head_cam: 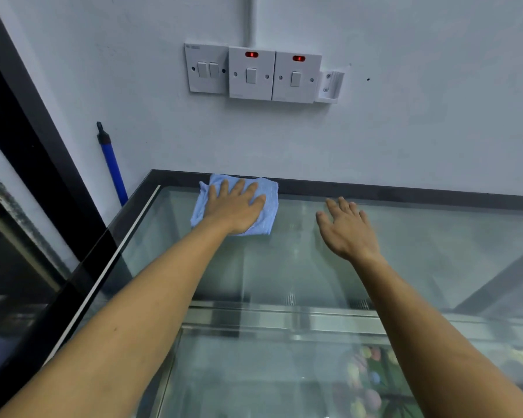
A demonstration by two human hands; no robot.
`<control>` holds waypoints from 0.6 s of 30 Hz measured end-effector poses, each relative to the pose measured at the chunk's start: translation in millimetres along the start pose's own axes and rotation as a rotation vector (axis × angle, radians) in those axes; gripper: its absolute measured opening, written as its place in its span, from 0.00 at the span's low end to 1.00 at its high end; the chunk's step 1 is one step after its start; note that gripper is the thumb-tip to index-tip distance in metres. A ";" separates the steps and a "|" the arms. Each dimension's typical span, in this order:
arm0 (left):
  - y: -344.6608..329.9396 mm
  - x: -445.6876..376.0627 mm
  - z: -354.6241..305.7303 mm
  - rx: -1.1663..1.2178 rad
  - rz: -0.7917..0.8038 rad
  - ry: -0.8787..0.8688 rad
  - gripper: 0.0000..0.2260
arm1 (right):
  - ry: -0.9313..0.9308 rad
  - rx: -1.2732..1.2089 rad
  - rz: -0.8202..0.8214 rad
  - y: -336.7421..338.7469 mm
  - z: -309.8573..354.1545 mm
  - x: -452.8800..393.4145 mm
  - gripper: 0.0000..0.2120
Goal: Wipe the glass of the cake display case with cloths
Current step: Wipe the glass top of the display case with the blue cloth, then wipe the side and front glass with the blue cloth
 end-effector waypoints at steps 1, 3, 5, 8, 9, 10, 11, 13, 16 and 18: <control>1.7 2.9 5.9 -0.019 -0.006 0.008 0.27 | 0.002 -0.001 -0.005 0.3 -0.4 -0.5 0.30; 3.0 8.0 10.5 -0.046 0.018 0.039 0.28 | 0.008 -0.005 -0.007 0.7 1.4 -0.9 0.31; 5.8 8.8 8.3 -0.027 0.018 0.065 0.28 | 0.007 -0.007 -0.006 0.4 2.9 0.1 0.31; 23.3 10.2 12.3 0.061 -0.102 0.076 0.29 | -0.011 -0.028 -0.014 1.0 1.4 -0.4 0.31; 33.5 13.7 20.4 0.094 -0.148 0.104 0.29 | -0.015 -0.037 -0.043 3.7 2.5 -0.6 0.30; 43.1 20.0 33.2 0.122 -0.183 0.156 0.29 | 0.011 -0.031 -0.096 7.1 6.5 0.2 0.29; 53.4 28.3 46.7 0.124 -0.213 0.210 0.27 | 0.077 -0.021 -0.168 11.3 13.6 1.6 0.26; 66.7 46.4 74.7 0.078 -0.212 0.287 0.22 | 0.256 -0.057 -0.277 19.4 38.2 9.1 0.20; 70.4 69.4 94.0 0.113 -0.087 0.312 0.13 | 0.440 -0.332 -0.100 17.1 86.0 31.0 0.18; 70.3 76.7 92.2 0.193 -0.013 0.270 0.15 | 0.562 -0.384 0.017 10.1 113.3 45.3 0.20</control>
Point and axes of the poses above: each hand's wrist, its own x-axis away from the middle knuckle, its own y-axis out of the back of the hand, z = x × y, the point moved 5 cm from there along -x, towards the middle knuckle, and after that the axes turned 15 degrees about -z, right-handed, at the moved point
